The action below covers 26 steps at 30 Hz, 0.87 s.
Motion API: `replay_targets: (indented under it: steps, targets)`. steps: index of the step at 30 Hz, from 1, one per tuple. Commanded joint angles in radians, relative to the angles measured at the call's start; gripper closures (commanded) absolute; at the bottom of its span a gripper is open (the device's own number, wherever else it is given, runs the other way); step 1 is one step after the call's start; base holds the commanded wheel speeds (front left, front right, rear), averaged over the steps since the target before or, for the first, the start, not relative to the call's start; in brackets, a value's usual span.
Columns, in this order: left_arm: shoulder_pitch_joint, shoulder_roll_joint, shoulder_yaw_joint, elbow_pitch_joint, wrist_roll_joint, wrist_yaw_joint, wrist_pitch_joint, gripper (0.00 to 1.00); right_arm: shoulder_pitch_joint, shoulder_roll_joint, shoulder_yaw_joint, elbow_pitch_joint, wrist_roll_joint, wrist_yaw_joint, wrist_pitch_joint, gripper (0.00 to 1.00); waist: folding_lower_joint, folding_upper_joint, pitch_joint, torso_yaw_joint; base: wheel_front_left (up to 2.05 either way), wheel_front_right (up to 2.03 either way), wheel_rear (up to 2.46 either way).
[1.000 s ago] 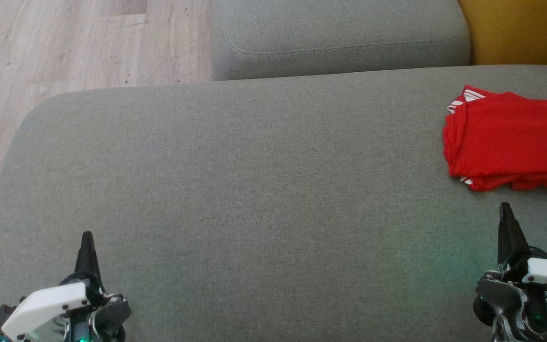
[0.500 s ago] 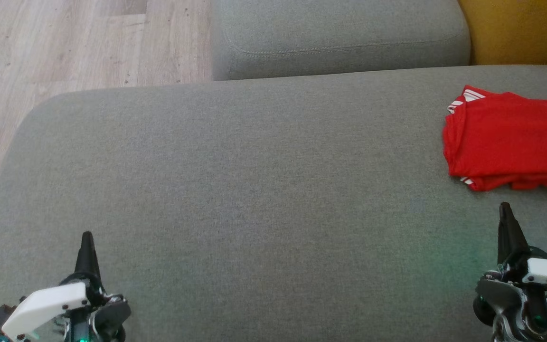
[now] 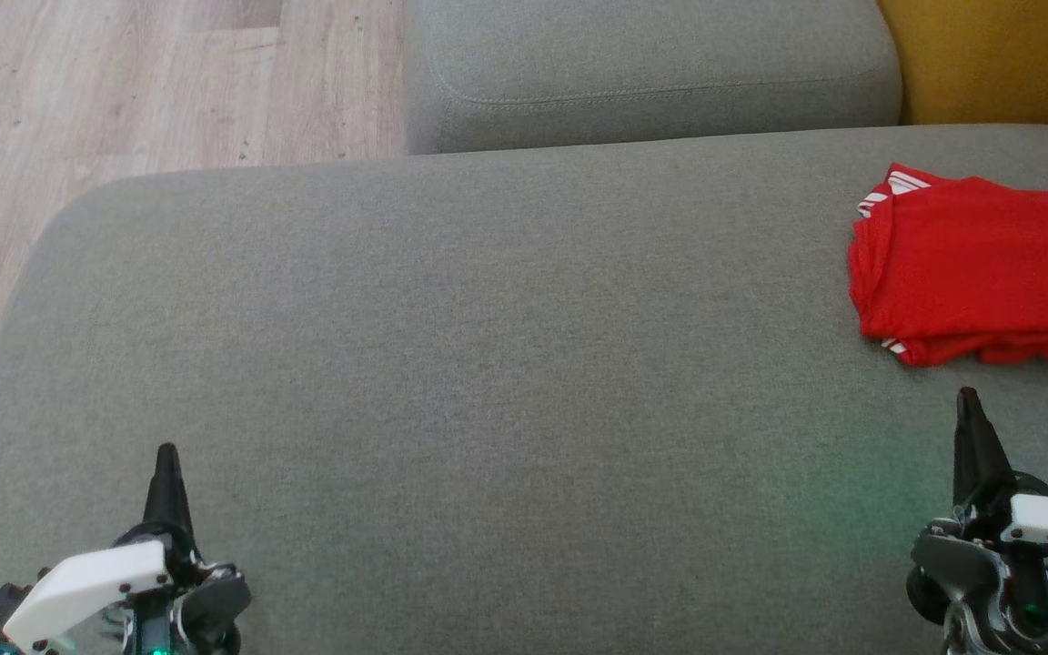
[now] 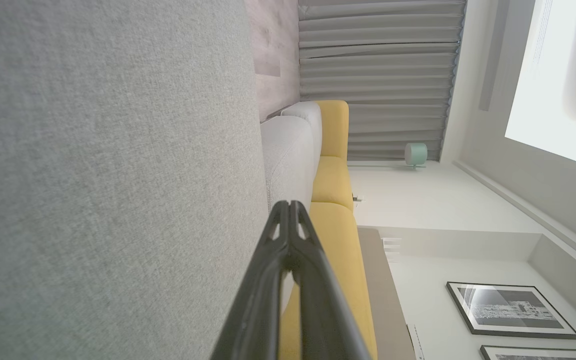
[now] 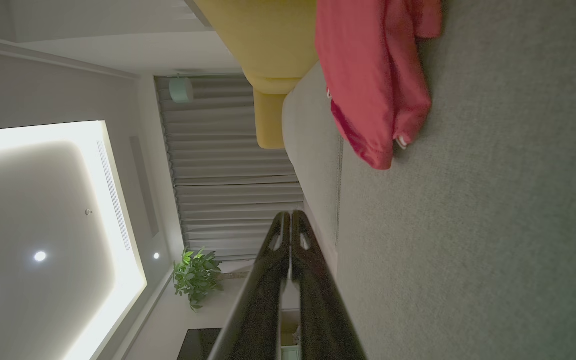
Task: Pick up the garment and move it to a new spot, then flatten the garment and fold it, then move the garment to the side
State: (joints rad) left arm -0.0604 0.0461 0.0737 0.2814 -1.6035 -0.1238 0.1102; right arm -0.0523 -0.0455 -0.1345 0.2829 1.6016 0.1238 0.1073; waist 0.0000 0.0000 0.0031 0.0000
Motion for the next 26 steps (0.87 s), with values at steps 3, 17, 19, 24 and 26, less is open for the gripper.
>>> replay_targets:
  steps: [3,17,19,24,26]
  targets:
    - [-0.048,0.004,0.040,-0.036,-0.005,-0.007,0.003,1.00,-0.056,-0.005,0.020,-0.038,0.007,0.007,0.006,1.00,0.0000,0.0000,0.000,0.000,0.00,0.00,0.00]
    - [-0.048,0.004,0.040,-0.036,-0.005,-0.007,0.003,1.00,-0.056,-0.005,0.021,-0.038,0.007,0.007,0.006,1.00,0.0000,0.0000,0.000,0.000,0.00,0.00,0.00]
    - [-0.048,0.004,0.040,-0.036,-0.005,-0.007,0.003,1.00,-0.056,-0.005,0.021,-0.038,0.007,0.007,0.006,1.00,0.0000,0.0000,0.000,0.000,0.00,0.00,0.00]
    - [-0.048,0.004,0.040,-0.036,-0.005,-0.007,0.003,1.00,-0.056,-0.005,0.021,-0.038,0.007,0.007,0.006,1.00,0.0000,0.0000,0.000,0.000,0.00,0.00,0.00]
    - [-0.048,0.004,0.040,-0.036,-0.005,-0.007,0.003,1.00,-0.056,-0.005,0.021,-0.038,0.007,0.007,0.006,1.00,0.0000,0.0000,0.000,0.000,0.00,0.00,0.00]
